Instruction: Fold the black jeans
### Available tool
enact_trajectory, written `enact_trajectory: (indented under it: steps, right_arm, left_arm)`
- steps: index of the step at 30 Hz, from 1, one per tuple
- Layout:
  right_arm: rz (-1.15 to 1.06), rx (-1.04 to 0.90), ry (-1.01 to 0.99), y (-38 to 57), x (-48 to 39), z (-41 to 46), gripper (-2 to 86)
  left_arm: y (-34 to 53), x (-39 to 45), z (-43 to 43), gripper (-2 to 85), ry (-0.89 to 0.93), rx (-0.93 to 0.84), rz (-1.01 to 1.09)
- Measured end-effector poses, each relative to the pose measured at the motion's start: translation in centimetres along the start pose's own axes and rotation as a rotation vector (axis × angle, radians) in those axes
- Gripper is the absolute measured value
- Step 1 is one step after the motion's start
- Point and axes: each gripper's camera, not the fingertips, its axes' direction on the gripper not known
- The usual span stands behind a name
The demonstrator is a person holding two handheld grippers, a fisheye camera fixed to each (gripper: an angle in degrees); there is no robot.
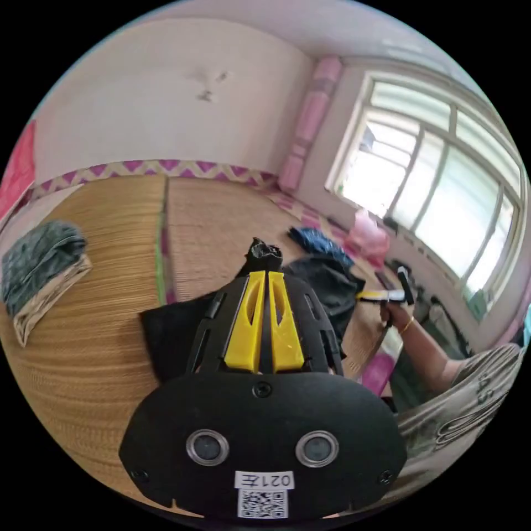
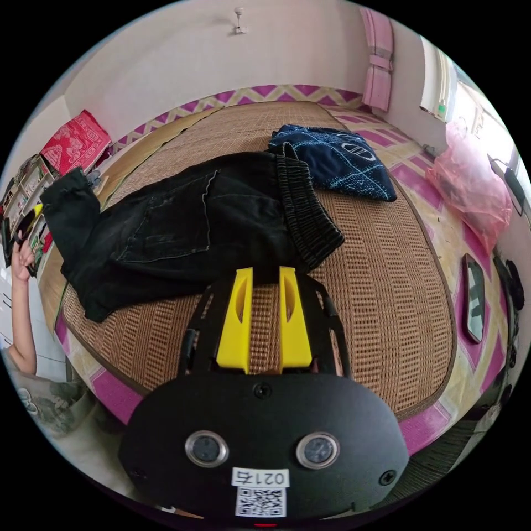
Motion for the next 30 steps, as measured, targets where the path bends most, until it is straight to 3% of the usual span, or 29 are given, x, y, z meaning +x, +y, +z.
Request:
enact_trajectory:
  steps: [4,9,12,18,21,24,27,30]
  right_arm:
    - [0.048,0.003,-0.074,0.3,0.7,0.2,7.2]
    - [0.197,0.037,-0.301,1.2,4.4,0.3,5.8]
    - [0.293,0.098,-0.401,2.8,5.5,-0.4,6.0]
    - [0.251,0.241,-0.301,3.5,-2.1,-6.8,7.0]
    - [0.046,0.296,-0.258,-0.2,-9.5,-10.2,7.1]
    - [-0.225,0.277,-0.193,-5.8,-18.1,-10.3,8.7]
    - [-0.466,0.271,-0.080,-11.6,-25.4,-7.8,10.0]
    - [-0.648,0.183,-0.076,-18.1,-30.6,-3.8,10.9]
  left_arm:
    - [8.2,-15.3,-13.6,-0.9,-0.156,0.135,-0.249]
    - [23.2,-30.3,-23.1,-1.0,-0.302,0.218,-0.590]
    - [32.6,-37.0,-23.2,-1.0,-0.256,0.139,-0.759]
    - [42.6,-41.3,-21.2,-0.7,-0.085,0.201,-0.866]
    - [43.9,-41.4,-21.2,0.0,0.007,0.280,-0.841]
    - [42.8,-39.1,-24.2,4.5,-0.058,0.426,-0.709]
    - [36.6,-34.5,-22.6,6.8,-0.201,0.274,-0.437]
    - [29.4,-30.1,-15.6,6.4,-0.138,0.048,-0.143]
